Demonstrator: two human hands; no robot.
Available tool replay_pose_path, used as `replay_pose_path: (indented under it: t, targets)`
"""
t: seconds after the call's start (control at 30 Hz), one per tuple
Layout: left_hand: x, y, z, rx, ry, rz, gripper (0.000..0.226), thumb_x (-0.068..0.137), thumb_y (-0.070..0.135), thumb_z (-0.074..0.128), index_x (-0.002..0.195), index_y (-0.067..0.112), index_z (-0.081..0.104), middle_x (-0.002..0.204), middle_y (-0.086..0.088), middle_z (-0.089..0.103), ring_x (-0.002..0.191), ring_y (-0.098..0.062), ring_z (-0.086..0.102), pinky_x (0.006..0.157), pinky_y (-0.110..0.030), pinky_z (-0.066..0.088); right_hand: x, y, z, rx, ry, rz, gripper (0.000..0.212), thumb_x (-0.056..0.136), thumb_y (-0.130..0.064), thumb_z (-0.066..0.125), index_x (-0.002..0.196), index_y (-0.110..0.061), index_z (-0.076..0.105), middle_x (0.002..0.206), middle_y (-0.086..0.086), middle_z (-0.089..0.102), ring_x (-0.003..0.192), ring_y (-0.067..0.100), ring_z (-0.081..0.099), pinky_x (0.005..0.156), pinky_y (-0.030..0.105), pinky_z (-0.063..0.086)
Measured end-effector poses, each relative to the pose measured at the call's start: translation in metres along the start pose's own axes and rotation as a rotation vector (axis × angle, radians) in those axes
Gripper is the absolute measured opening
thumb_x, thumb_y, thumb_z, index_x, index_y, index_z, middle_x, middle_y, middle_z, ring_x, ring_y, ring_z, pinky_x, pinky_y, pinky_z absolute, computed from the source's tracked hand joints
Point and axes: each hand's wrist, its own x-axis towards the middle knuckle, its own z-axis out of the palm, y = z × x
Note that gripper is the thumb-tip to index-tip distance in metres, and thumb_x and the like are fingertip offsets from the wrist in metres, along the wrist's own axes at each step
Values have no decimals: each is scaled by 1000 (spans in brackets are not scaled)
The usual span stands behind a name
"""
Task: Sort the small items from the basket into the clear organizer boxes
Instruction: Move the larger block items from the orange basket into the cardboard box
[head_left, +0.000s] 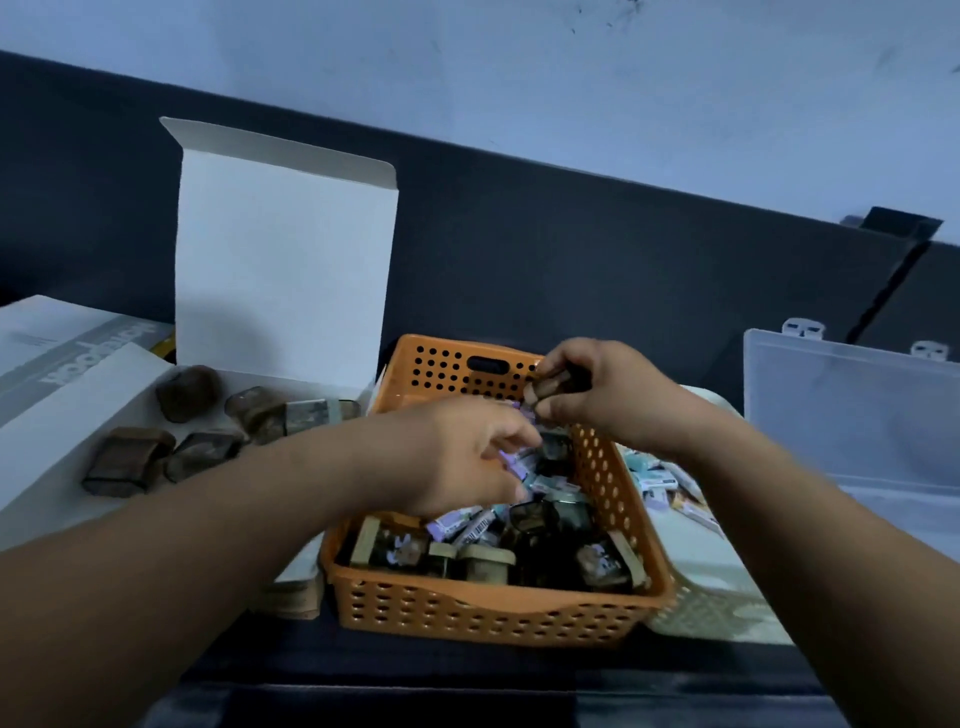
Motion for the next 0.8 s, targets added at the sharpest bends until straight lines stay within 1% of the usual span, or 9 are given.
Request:
replay_pose_path:
  t: [0.13, 0.2, 0.3, 0.4, 0.5, 0.57, 0.63, 0.73, 0.8]
  targets:
    - [24, 17, 20, 142, -281, 17, 59, 90, 20, 63, 141, 37, 39, 148, 9, 38, 131, -11, 40, 102, -28, 34, -17, 12, -8, 34, 39, 14, 28, 78, -19, 79, 102, -21, 64, 94, -2, 70, 90, 15, 66, 85, 37, 54]
    - [33, 19, 27, 159, -326, 6, 54, 90, 17, 62, 138, 35, 44, 143, 9, 43, 118, -7, 47, 95, -25, 39, -23, 16, -8, 50, 47, 19, 28, 78, -19, 78, 103, -22, 64, 96, -2, 69, 91, 15, 66, 86, 36, 54]
    - [38, 16, 30, 143, -284, -12, 40, 90, 15, 61, 127, 31, 55, 121, 11, 56, 89, 0, 52, 75, -19, 41, -26, 19, -9, 74, 61, 11, 28, 79, -18, 78, 102, -20, 64, 95, -1, 69, 91, 16, 66, 82, 32, 54]
    - [34, 8, 20, 118, -181, -44, 34, 90, 12, 61, 116, 34, 60, 108, 11, 61, 80, -1, 56, 71, -20, 47, -26, 15, -9, 95, 64, -18, 26, 80, -16, 77, 102, -18, 64, 94, -1, 68, 87, 13, 65, 71, 19, 50]
    - [17, -4, -6, -31, 23, -95, 32, 87, 10, 63, 97, 41, 63, 92, 6, 69, 71, -10, 66, 66, -27, 54, -21, 1, -7, 92, 62, -71, 24, 81, -18, 76, 102, -17, 64, 93, -1, 68, 83, 10, 64, 63, 11, 47]
    - [-1, -13, -28, -147, 172, -117, 32, 86, 6, 64, 97, 36, 66, 87, 1, 70, 75, -17, 68, 72, -32, 56, -13, -13, -3, 78, 36, -116, 23, 81, -19, 76, 101, -20, 63, 91, -3, 67, 79, 7, 63, 59, 8, 46]
    - [-17, -20, -45, -189, 273, -133, 31, 86, 3, 63, 101, 30, 66, 91, -2, 71, 85, -20, 68, 79, -34, 56, -4, -26, 3, 75, 10, -149, 24, 81, -20, 76, 101, -23, 62, 91, -4, 67, 80, 9, 64, 64, 14, 51]
    - [-47, -42, -65, -87, 438, -190, 30, 86, 6, 63, 100, 32, 65, 94, 8, 69, 85, -6, 64, 70, -17, 50, 15, -58, 23, 24, -49, -244, 29, 80, -24, 77, 104, -27, 62, 96, -6, 66, 88, 11, 63, 80, 31, 54]
    - [-67, -58, -72, -13, 529, -254, 31, 86, 6, 62, 102, 33, 63, 97, 12, 65, 87, -1, 60, 69, -16, 46, 27, -81, 42, -4, -105, -306, 33, 79, -24, 77, 108, -26, 62, 99, -5, 65, 91, 11, 61, 83, 32, 52]
